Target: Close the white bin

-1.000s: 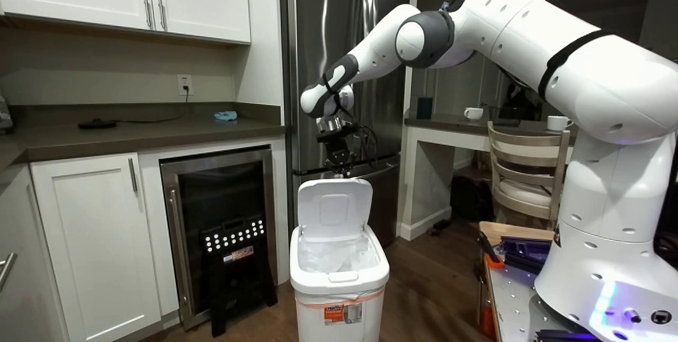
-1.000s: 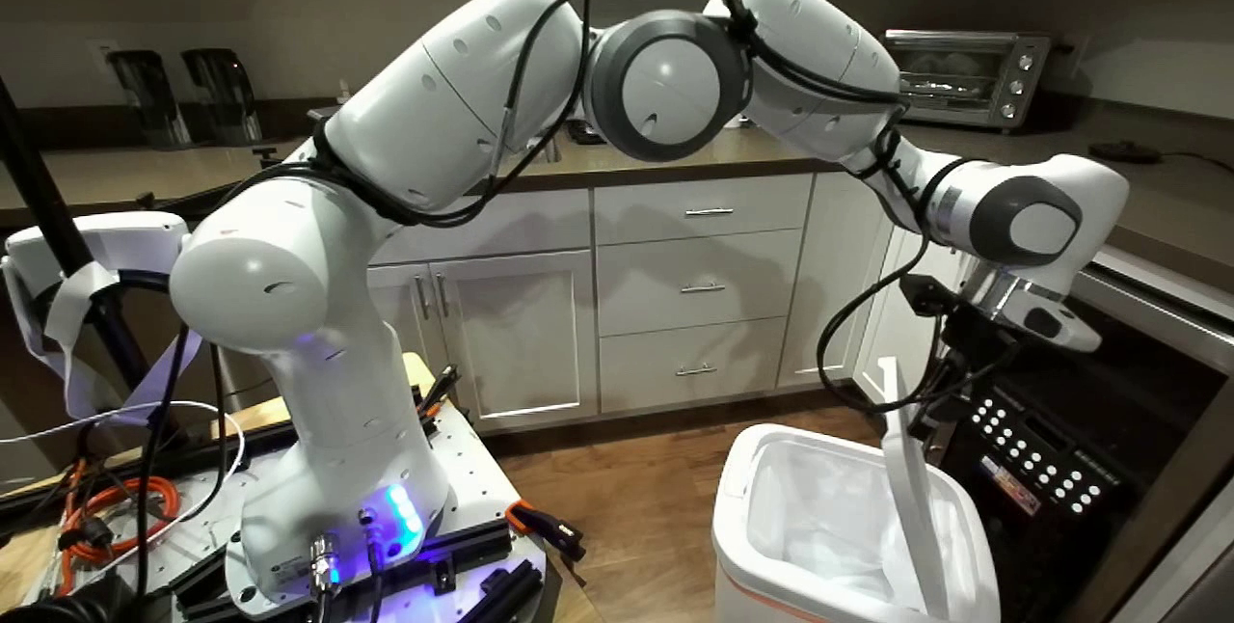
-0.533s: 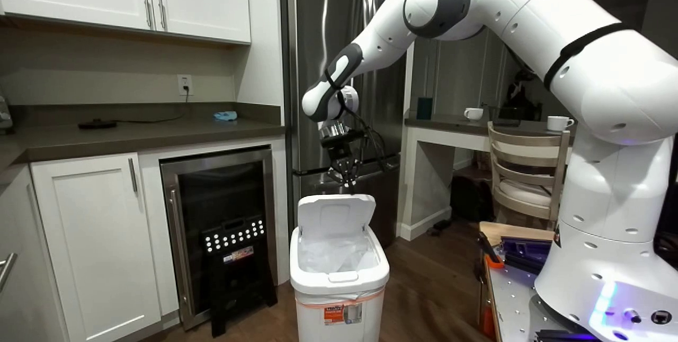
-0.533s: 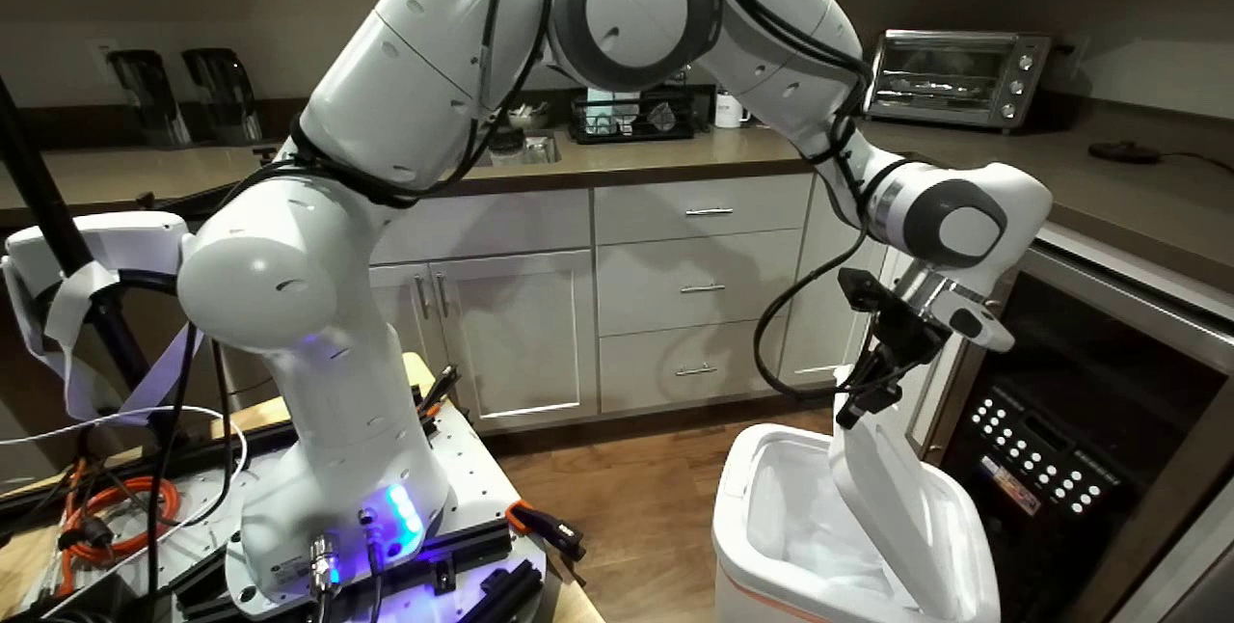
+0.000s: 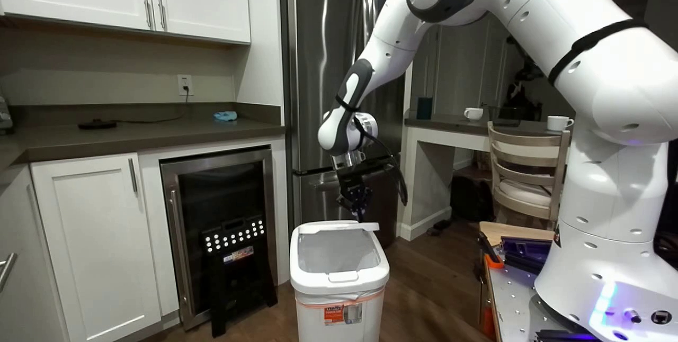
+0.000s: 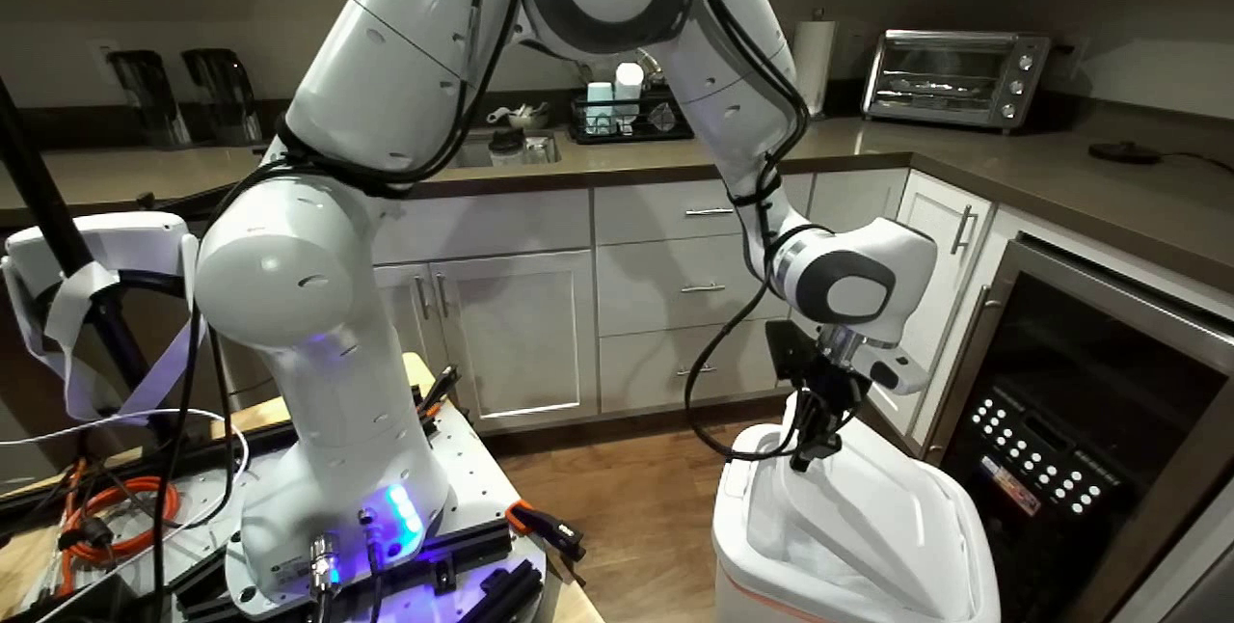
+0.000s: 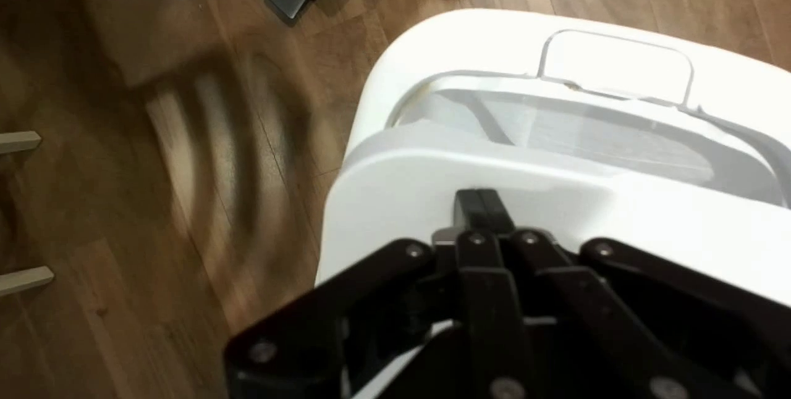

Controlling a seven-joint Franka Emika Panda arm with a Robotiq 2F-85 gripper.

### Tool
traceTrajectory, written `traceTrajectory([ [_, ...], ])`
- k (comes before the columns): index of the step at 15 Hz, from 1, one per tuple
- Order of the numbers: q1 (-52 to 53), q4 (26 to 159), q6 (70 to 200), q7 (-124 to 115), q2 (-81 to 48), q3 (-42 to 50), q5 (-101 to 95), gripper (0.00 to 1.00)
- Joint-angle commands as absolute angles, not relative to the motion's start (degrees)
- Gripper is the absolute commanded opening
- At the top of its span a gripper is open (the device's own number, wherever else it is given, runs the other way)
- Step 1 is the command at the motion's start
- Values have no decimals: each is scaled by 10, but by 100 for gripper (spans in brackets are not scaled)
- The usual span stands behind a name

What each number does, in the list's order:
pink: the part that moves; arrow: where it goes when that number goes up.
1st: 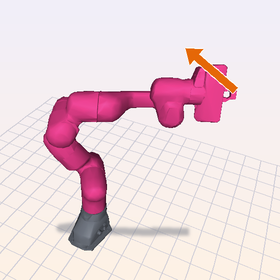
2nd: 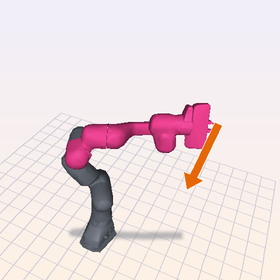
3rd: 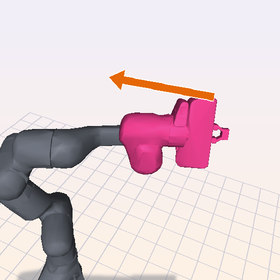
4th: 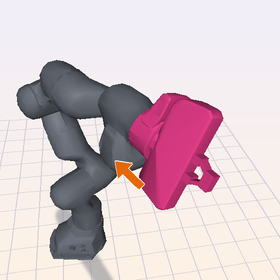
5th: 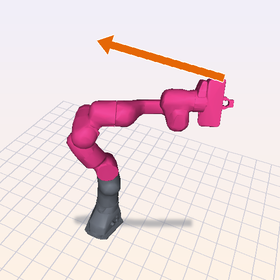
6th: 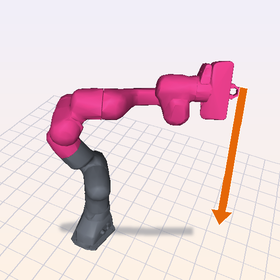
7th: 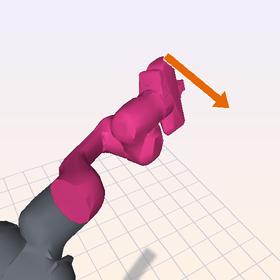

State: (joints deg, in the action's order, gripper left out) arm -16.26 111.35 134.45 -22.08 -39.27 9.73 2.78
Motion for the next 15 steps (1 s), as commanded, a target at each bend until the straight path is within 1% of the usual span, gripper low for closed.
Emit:
traceTrajectory([
  [1, -163, 1199, 1437, -163, -379, 100, 61, 0],
  [4, -182, 1226, 1522, -118, -394, 74, 103, 0],
  [7, -217, 1227, 1573, -60, -399, 19, 165, 0],
  [11, -265, 1192, 1627, 22, -439, -46, 205, 0],
  [15, -315, 1143, 1663, 82, -509, -84, 199, 0],
])
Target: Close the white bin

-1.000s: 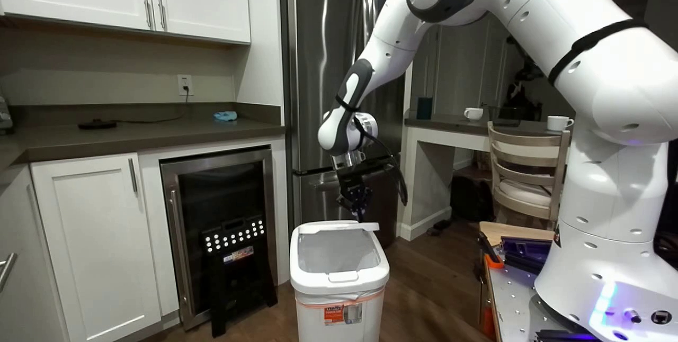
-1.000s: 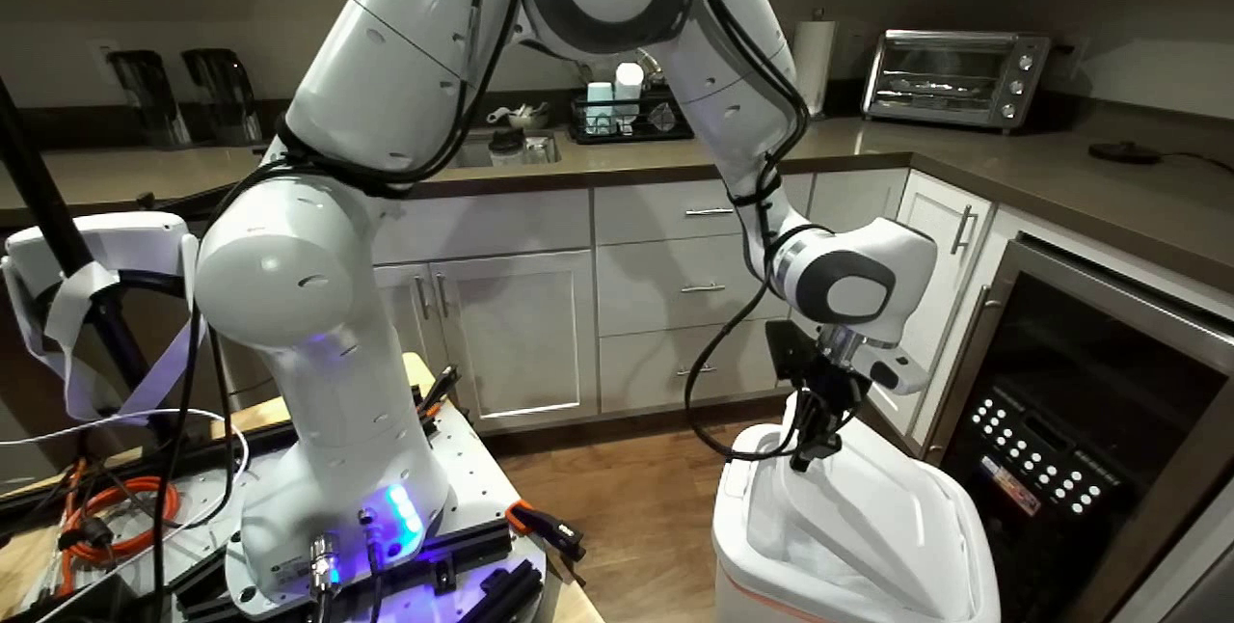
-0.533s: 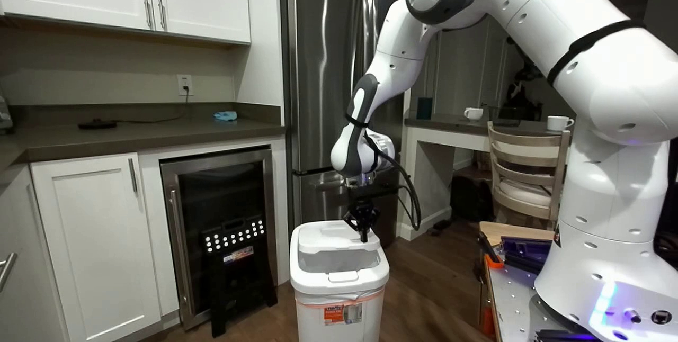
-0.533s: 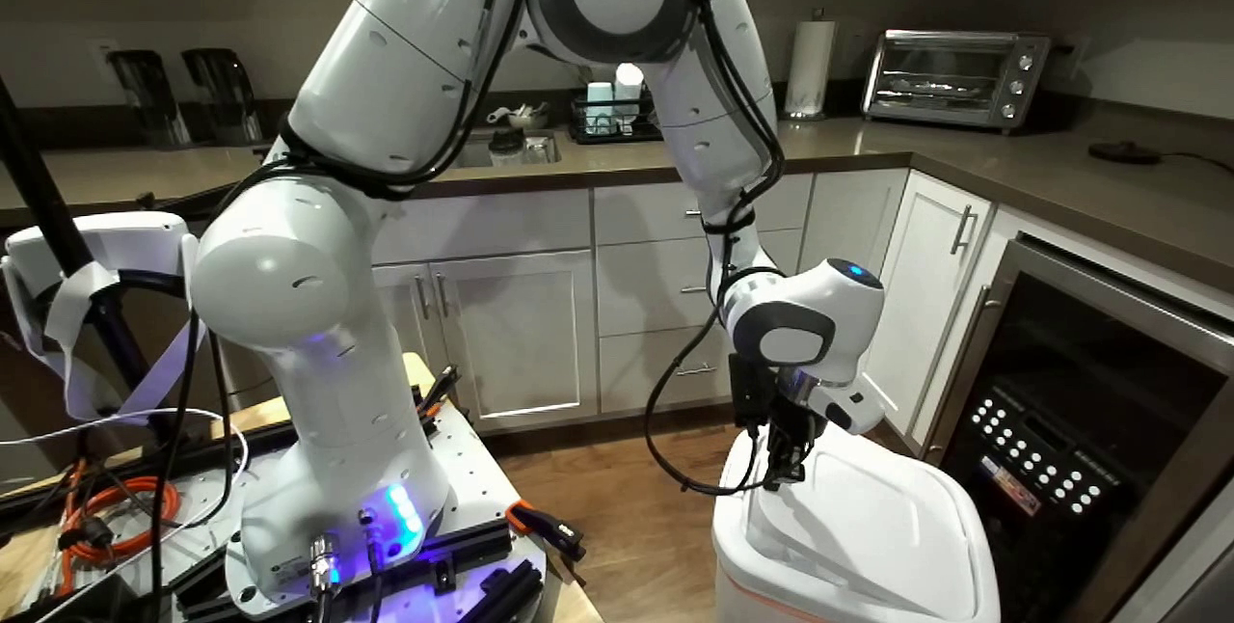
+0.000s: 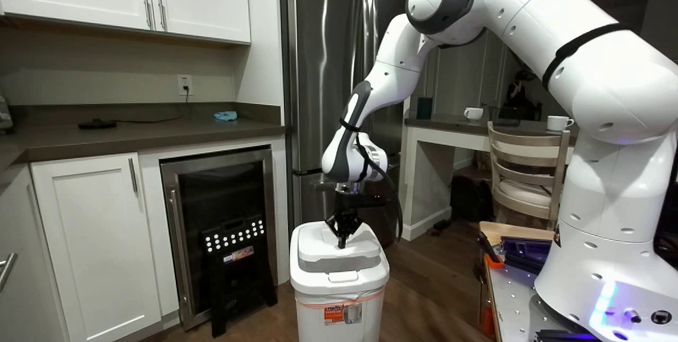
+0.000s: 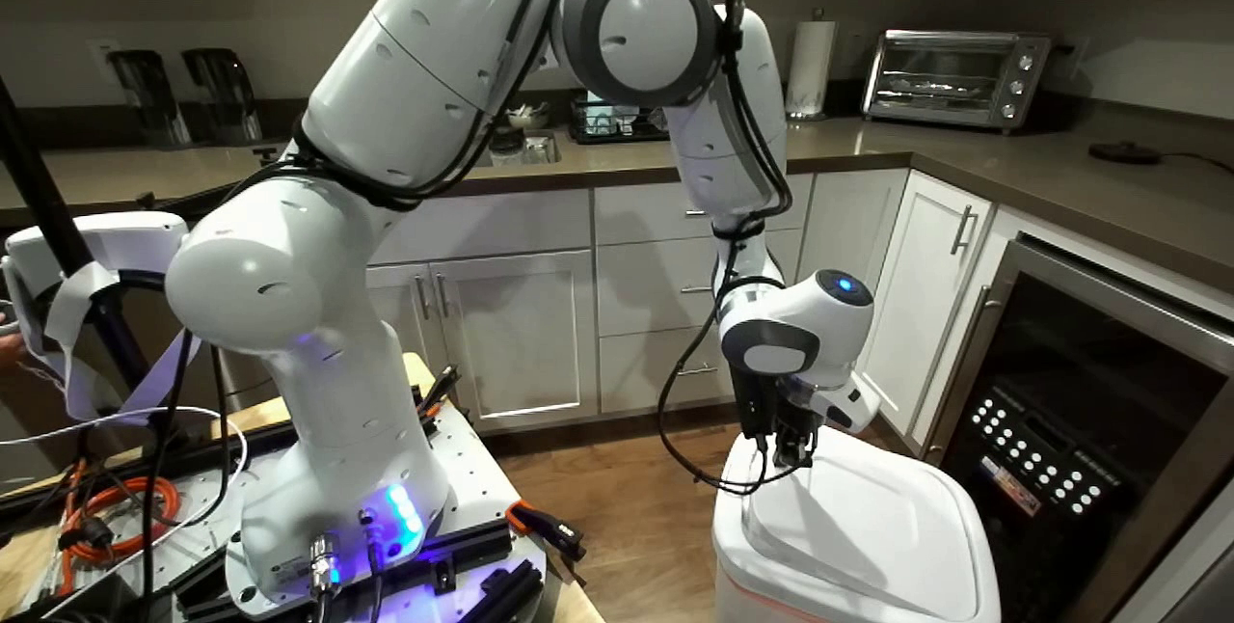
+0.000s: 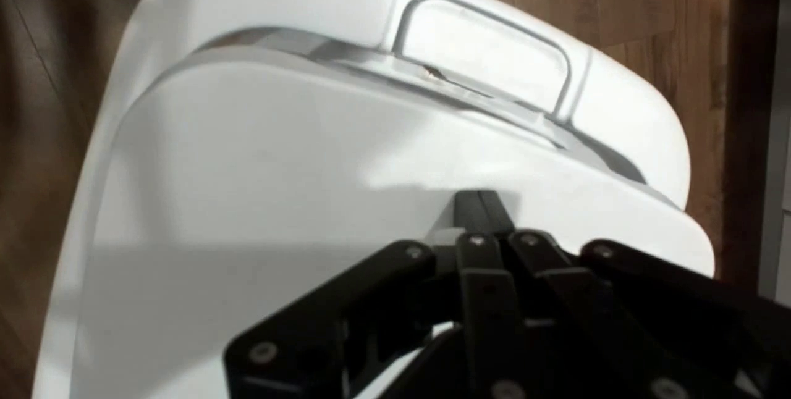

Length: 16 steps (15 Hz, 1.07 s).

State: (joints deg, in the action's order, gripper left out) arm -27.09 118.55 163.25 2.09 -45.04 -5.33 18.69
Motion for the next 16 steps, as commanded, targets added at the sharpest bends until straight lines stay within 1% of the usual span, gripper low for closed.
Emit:
traceTrajectory([
  [1, -325, 1131, 1670, 93, -529, -88, 192, 0],
  [5, -355, 1093, 1701, 125, -598, -96, 169, 0],
  [9, -344, 1098, 1681, 118, -566, -90, 153, 0],
  [13, -280, 1104, 1639, 84, -499, -44, 120, 0],
  [16, -204, 1103, 1582, 44, -447, 19, 96, 0],
])
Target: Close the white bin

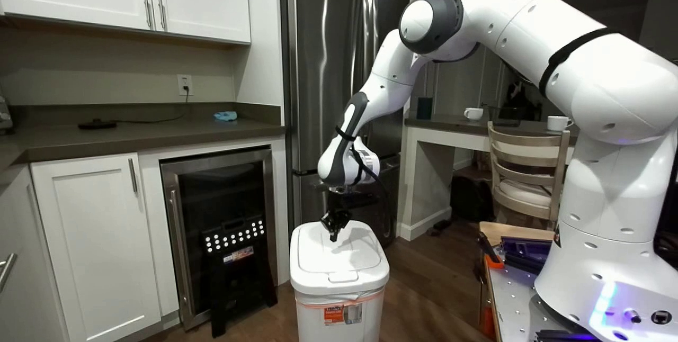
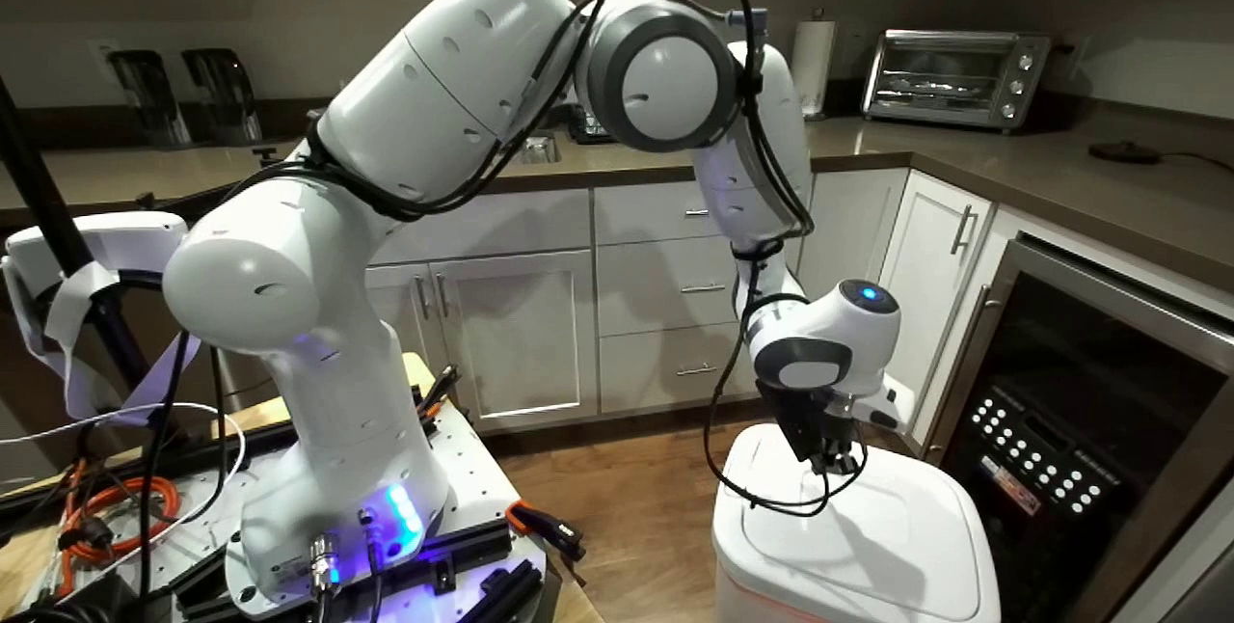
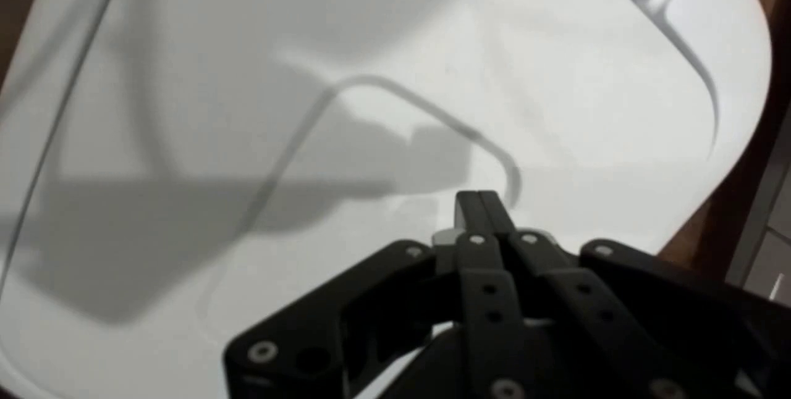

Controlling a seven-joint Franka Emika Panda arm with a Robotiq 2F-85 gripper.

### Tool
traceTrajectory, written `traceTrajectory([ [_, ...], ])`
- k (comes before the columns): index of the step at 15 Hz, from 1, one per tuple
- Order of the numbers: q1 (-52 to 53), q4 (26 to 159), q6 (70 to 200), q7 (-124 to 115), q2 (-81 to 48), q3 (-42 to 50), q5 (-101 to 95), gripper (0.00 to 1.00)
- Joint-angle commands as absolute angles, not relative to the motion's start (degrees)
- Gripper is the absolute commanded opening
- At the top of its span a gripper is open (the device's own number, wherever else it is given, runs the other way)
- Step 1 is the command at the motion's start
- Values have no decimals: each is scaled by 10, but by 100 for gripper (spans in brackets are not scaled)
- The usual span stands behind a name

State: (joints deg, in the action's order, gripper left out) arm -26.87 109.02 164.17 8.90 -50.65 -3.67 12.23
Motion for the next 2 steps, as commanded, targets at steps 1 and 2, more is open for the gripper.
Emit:
traceTrajectory([
  [1, -184, 1103, 1556, 32, -430, 36, 88, 0],
  [2, -158, 1105, 1523, 15, -409, 59, 75, 0],
])
